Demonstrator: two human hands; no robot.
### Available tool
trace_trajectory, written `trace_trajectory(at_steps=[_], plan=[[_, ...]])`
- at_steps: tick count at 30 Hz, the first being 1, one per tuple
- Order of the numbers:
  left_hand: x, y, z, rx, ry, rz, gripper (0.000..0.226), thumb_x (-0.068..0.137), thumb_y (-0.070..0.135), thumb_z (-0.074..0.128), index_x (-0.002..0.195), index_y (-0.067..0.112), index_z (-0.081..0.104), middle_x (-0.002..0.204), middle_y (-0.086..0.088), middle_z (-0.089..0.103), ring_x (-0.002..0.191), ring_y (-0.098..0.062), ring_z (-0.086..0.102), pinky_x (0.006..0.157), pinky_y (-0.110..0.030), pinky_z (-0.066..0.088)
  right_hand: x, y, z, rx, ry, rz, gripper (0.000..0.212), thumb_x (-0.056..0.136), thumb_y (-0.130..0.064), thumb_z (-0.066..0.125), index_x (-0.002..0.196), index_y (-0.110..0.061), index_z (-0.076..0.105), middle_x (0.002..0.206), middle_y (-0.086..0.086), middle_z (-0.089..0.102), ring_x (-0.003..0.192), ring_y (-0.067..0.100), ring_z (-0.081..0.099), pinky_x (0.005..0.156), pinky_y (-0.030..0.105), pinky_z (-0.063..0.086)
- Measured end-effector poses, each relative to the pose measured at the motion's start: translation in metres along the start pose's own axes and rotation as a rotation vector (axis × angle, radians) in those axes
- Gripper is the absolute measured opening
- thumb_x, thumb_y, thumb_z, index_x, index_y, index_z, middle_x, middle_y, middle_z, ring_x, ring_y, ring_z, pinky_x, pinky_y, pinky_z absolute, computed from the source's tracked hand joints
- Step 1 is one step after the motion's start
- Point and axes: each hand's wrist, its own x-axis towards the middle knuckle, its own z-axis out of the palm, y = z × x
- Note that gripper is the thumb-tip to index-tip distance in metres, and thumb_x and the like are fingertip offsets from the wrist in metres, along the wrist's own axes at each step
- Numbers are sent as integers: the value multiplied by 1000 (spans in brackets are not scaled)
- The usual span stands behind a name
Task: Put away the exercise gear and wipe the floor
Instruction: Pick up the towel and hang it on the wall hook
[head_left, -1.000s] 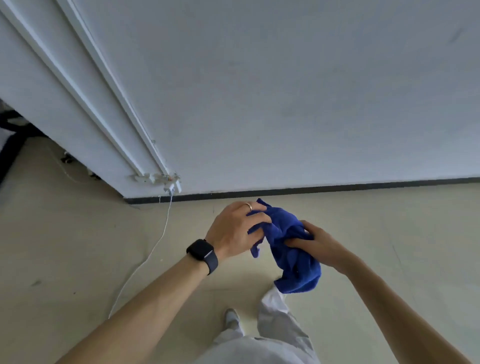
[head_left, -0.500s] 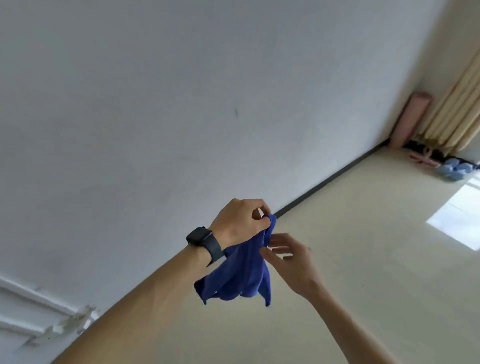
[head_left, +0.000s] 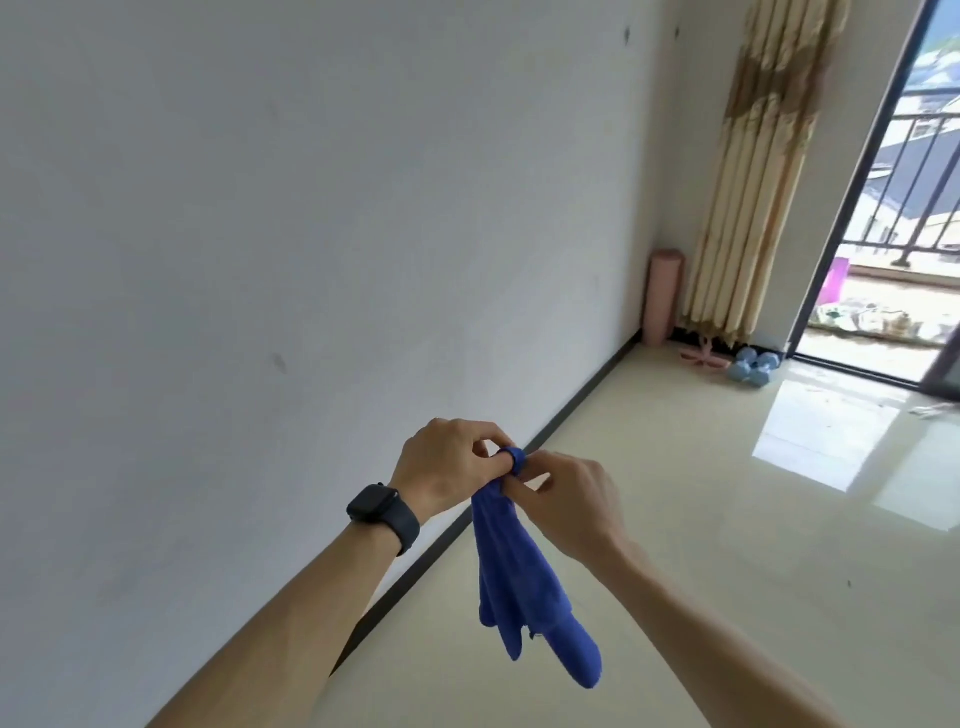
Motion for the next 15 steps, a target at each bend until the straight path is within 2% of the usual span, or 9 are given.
trace_trajectory(at_steps=[4, 8, 11, 15], plan=[[64, 33, 32, 87, 18, 97, 16, 90, 48, 61, 100, 43, 71, 75, 18, 64, 75, -5, 59, 65, -21, 48, 49, 53, -43, -166, 58, 74, 15, 85, -40, 56, 90, -28, 63, 83, -10, 66, 75, 18, 59, 61, 30, 46], [135, 53, 61, 98, 40, 158, 19, 95, 41, 56, 107, 39, 71, 91, 15, 71, 80, -6, 59, 59, -15, 38, 89, 118, -79, -238, 52, 169, 14, 82, -35, 56, 93, -28, 61, 89, -7, 67, 79, 21, 59, 64, 31, 47], [194, 65, 86, 108, 31, 201, 20, 95, 42, 54, 108, 41, 70, 92, 17, 71, 84, -7, 58, 63, -20, 38, 125, 163, -102, -235, 94, 238, 13, 83, -33, 53, 92, -30, 62, 86, -7, 69, 78, 21, 60, 68, 35, 52], [281, 87, 127, 48, 51, 240, 19, 94, 45, 54, 105, 44, 69, 86, 17, 68, 84, -9, 59, 69, -25, 43, 191, 213, -129, -120, 185, 341, 15, 92, -26, 43, 101, -34, 52, 86, -7, 68, 78, 19, 60, 67, 37, 51]])
